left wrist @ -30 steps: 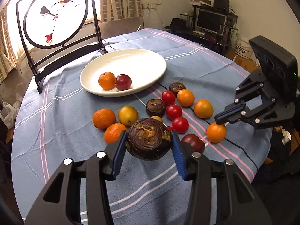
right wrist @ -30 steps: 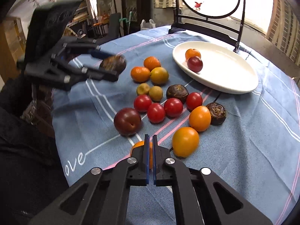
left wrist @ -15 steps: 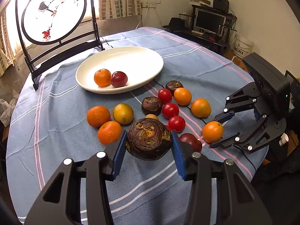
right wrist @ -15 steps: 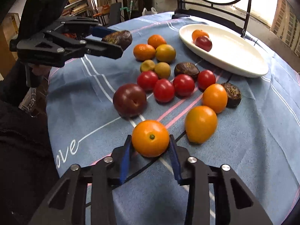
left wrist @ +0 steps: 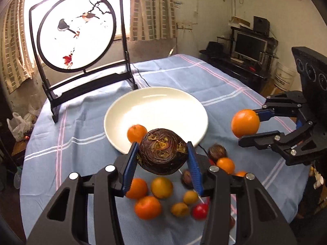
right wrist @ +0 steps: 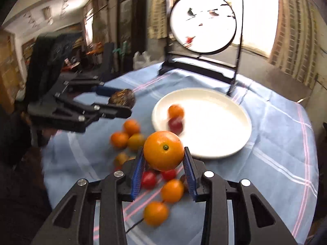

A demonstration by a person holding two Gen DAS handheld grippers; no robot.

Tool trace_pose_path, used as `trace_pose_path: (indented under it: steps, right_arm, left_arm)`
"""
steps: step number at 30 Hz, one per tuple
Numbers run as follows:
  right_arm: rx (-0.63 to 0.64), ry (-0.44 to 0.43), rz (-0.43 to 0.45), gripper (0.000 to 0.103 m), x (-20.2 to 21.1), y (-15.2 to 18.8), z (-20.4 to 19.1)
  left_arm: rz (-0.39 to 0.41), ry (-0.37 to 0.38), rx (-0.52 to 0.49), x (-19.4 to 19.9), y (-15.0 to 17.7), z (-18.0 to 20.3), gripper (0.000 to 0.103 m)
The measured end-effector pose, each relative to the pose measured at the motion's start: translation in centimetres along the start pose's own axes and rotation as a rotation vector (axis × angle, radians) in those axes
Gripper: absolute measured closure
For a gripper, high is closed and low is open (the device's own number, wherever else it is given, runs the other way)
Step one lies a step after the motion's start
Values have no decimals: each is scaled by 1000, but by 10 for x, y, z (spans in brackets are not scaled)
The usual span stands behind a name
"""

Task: Organize fruits
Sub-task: 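Lower the brown fruit and orange tomato onto the plate and open both tools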

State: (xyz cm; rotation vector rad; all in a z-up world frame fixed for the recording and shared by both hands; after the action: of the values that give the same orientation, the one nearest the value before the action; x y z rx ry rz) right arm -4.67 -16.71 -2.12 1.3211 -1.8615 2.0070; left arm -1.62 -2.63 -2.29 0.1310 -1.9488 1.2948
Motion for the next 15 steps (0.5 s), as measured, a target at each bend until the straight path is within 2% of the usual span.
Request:
trace_pose_path:
  steps: [3, 6, 11, 15]
  right_arm:
    - [-62, 21, 11, 66, -24, -25, 23]
    - [-111, 45, -4, 66, -51, -41, 45]
    - [-171, 73, -53, 66, -92, -46, 69]
    - [-181, 76, -75, 66, -109, -48, 77]
  left_arm:
    - [-29, -68, 34, -30, -27, -11, 58]
    - [-73, -104, 43, -66, -43, -15, 58]
    - [-153, -126, 35, -113, -43, -19, 58]
    - [-185, -141, 43, -130, -41, -24, 58]
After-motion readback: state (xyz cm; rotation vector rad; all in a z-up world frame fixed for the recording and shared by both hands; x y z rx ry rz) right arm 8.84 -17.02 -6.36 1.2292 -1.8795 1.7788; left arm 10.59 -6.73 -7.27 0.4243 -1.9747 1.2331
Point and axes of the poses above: each gripper's, at about its wrist camera, not at the fingertips, and x roughly against the way its jaws point, z to its right, y to its underside, the point moved 5 cm from there along -x, roughly the way its jaws point, and after that the axes turned 9 degrees about -x, right-handed, at the moved point
